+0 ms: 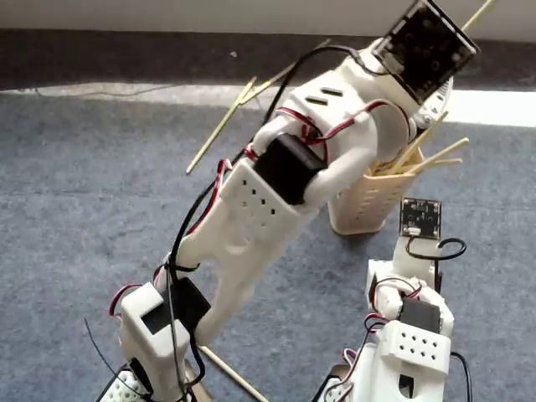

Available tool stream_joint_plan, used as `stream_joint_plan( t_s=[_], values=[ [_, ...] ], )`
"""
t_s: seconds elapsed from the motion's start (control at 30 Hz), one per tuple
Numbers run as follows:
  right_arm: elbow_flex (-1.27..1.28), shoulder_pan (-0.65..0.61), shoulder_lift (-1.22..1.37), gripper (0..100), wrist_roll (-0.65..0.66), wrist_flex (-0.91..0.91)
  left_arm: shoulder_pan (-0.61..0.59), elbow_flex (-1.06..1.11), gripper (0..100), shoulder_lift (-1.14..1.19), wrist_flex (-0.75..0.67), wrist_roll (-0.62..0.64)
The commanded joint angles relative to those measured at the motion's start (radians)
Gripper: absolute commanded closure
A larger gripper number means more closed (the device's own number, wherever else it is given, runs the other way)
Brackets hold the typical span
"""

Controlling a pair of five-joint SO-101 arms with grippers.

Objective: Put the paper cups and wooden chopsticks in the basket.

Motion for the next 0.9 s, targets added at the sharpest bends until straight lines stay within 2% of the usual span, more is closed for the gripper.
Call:
stream_joint_plan(
  t_s=[0.0, 0.13, 0.4, 0.5, 0.7, 0.77, 0.87],
  values=[
    [-0.005, 0.008, -0.015, 71.0, -0.012, -0.016, 0.01, 0.225, 99, -0.01, -0.181, -0.153],
    [-0.004, 0.008, -0.015, 71.0, -0.012, -0.016, 0.013, 0.344, 99, -0.01, -0.29, -0.153],
    [-0.002, 0.008, -0.015, 71.0, -0.008, -0.016, -0.007, 0.45, 99, -0.015, -0.295, -0.149],
    [-0.002, 0.008, -0.015, 71.0, -0.008, -0.016, -0.015, 0.481, 99, -0.021, -0.295, -0.052],
    [-0.002, 0.007, -0.015, 71.0, -0.006, -0.016, -0.085, 0.478, 88, -0.022, -0.295, 0.275],
    [-0.002, 0.007, -0.015, 71.0, -0.006, -0.016, -0.108, 0.478, 88, -0.022, -0.295, 0.316],
    [-0.002, 0.007, -0.015, 71.0, -0.006, -0.016, -0.117, 0.481, 87, -0.041, -0.295, 0.315]
  ],
)
